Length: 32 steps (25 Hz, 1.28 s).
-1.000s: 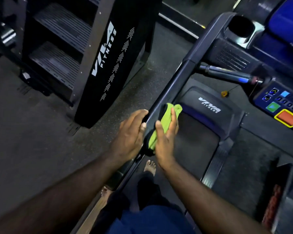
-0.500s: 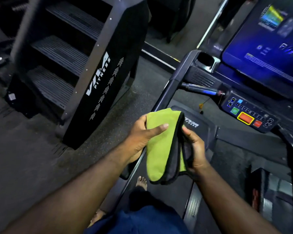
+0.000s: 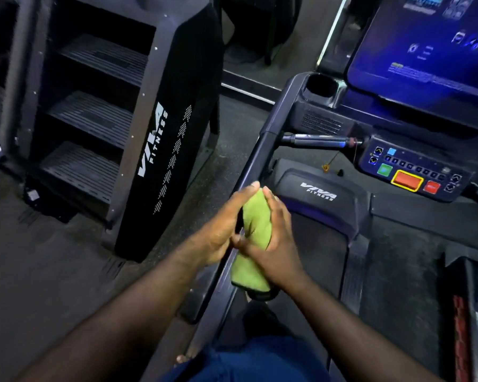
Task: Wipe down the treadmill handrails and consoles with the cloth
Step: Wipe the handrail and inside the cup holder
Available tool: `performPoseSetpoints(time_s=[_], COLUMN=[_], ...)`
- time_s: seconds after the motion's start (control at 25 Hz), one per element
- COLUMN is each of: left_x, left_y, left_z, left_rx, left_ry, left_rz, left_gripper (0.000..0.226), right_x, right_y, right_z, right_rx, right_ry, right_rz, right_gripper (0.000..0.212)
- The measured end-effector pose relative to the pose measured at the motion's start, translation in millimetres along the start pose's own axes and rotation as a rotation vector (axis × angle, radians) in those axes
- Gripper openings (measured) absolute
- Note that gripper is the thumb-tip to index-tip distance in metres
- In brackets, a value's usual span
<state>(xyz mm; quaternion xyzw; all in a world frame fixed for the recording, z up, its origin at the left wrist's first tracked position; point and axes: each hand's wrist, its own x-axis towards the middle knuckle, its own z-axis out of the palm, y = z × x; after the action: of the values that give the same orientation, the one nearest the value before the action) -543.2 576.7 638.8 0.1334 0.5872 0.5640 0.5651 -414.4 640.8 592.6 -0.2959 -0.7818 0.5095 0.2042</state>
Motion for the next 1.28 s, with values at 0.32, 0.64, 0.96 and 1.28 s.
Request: performPoseSetpoints(time_s=[0.32, 0.64, 0.96, 1.28], left_x=[82, 89, 90, 54], left_y=[-39, -55, -57, -68], left_z=[-33, -44, -45, -49], left_rx=[1.134, 1.095, 1.051, 0.907], left_ry=[0.348, 0.363, 0.358, 0.516], left_rz=[0.305, 0.36, 0.35, 0.07], left_gripper=[0.064, 0.057, 0.058, 0.057], right_x=[153, 207, 101, 246], right_y=[106, 106, 73, 74], right_z=[24, 21, 42, -23], right_rx=[0.607, 0.519, 0.209, -0.644], right_ry=[0.259, 0.351, 0.139, -0.068], right_rz=[0.519, 0.411, 0.204, -0.452], right_gripper=[0.071, 0.071, 0.064, 0.035])
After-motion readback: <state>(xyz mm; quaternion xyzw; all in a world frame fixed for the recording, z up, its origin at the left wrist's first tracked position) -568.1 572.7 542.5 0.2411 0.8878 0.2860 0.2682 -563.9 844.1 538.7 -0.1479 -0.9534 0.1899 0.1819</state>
